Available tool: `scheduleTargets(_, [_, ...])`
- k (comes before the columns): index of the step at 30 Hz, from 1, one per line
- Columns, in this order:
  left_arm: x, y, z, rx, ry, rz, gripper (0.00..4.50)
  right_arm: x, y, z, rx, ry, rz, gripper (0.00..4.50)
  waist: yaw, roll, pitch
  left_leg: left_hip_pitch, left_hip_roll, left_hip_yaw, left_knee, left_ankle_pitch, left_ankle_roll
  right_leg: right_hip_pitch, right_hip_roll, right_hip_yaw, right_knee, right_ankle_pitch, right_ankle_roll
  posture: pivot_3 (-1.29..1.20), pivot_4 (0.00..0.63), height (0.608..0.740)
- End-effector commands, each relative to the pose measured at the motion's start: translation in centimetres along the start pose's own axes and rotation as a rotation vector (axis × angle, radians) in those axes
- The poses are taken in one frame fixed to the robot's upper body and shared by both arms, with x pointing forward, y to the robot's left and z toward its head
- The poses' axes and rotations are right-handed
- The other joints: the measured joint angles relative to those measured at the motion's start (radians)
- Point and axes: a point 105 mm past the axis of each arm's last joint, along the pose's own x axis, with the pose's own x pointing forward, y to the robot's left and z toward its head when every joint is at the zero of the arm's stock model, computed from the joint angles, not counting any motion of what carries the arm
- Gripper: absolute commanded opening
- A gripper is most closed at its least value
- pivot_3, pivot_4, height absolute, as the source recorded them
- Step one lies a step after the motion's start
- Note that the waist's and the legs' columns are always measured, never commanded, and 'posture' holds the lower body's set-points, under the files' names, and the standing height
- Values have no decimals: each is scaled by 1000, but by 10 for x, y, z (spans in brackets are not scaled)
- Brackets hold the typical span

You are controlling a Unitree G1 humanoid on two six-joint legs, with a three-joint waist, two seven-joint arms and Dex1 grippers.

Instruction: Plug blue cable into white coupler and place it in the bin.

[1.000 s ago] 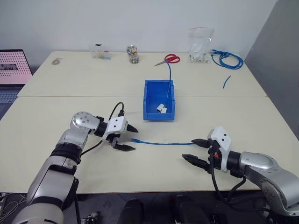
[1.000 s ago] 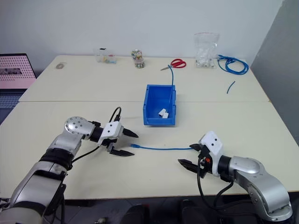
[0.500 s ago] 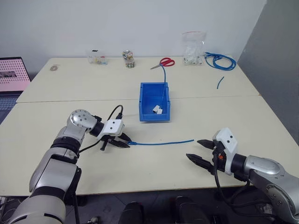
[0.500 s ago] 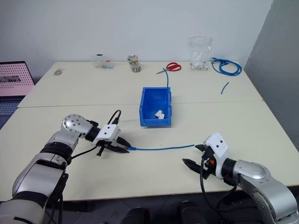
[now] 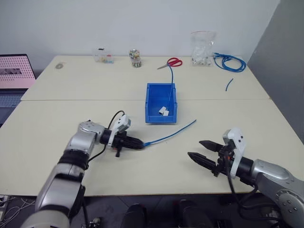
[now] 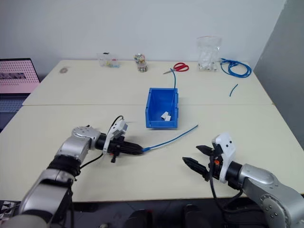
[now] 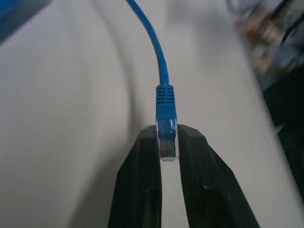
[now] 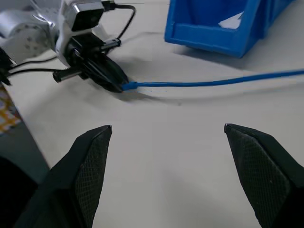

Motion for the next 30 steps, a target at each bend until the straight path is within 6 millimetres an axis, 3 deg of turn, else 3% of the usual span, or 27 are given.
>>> scheduleTargets(1, [19,-46,42,-111,-171,-110,224,5,13,12,128,-79,93,4018,1,0,0,0,-1,-3,0,0,0,1,-2,0,-1,0,0,0,150,740])
scheduleTargets(9, [35,-70,36,-204,-194,-133,224,27,22,30,269,-136,179,4018,-9,1,0,3,-5,-4,0,0,0,2,2,0,-1,1,3,0,150,740])
scheduleTargets(18, [35,-72,43,-257,-245,-137,224,34,36,32,305,-96,268,4018,-3,1,1,2,-5,0,-1,0,0,2,3,1,-3,1,2,0,150,740])
scheduleTargets(24, [35,-80,42,-292,-243,-183,224,35,34,37,347,-122,275,2462,-3,1,1,2,-5,1,-1,0,0,2,2,1,-3,1,2,0,150,740])
scheduleTargets(30, [34,-74,48,-321,-269,-182,224,30,34,40,407,-141,304,1194,-2,1,1,2,-5,1,-1,0,0,2,2,1,-3,1,2,0,150,740])
